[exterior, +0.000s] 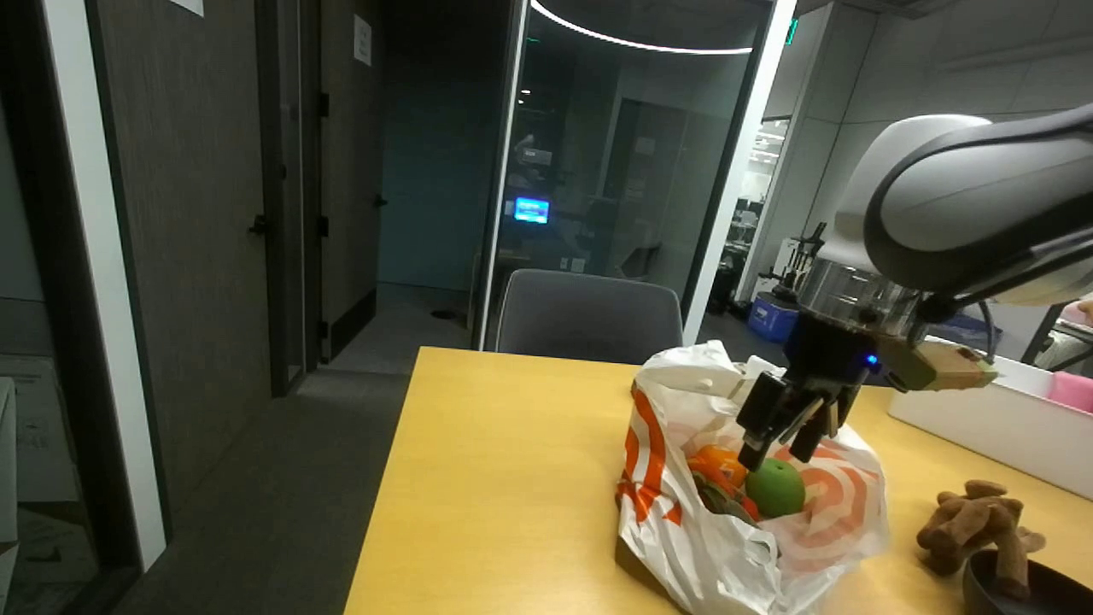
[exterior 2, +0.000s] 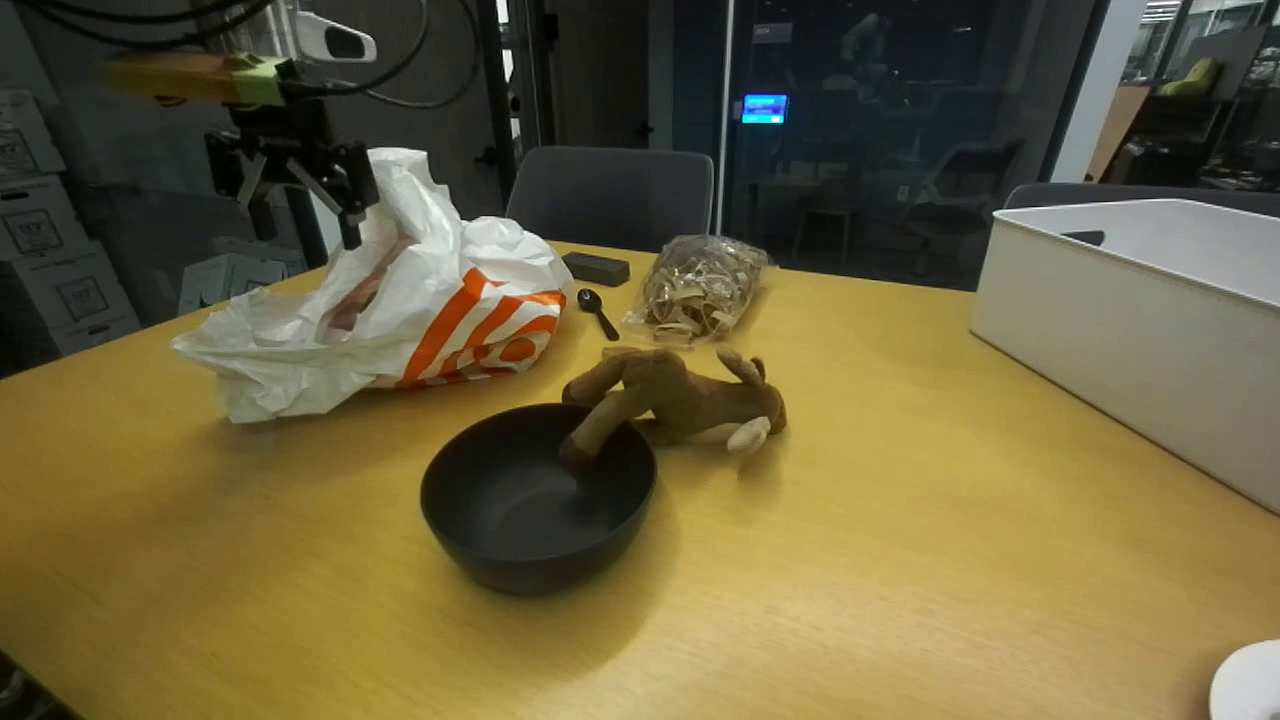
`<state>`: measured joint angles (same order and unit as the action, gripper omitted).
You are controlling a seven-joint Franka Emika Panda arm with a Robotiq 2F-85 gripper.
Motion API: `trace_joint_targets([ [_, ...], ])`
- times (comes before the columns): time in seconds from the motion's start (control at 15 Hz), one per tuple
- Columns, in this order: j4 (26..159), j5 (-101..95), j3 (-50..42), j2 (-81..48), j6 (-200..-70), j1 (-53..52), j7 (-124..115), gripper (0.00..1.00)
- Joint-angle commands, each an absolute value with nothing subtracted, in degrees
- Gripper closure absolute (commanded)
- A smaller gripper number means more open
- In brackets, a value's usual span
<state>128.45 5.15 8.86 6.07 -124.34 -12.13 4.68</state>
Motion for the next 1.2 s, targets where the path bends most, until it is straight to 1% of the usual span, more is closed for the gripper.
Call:
trace_joint_targets([
  [0.0,124.44,3.8,9.34,1.32,-121.56,-11.17,2.46,0.0],
  [0.2,123.56,0.02,9.27,-1.82,-122.82,-10.59,-3.76,0.0],
  [0.47,122.59,-6.65,8.36,-5.94,-127.73,-10.44,-17.14,0.0],
  [0.87,122.79,-10.75,6.85,-10.11,-142.89,-11.65,-31.11,0.0],
  [1.13,122.43,-19.11,4.16,-12.37,-147.84,-13.56,-39.0,0.0],
])
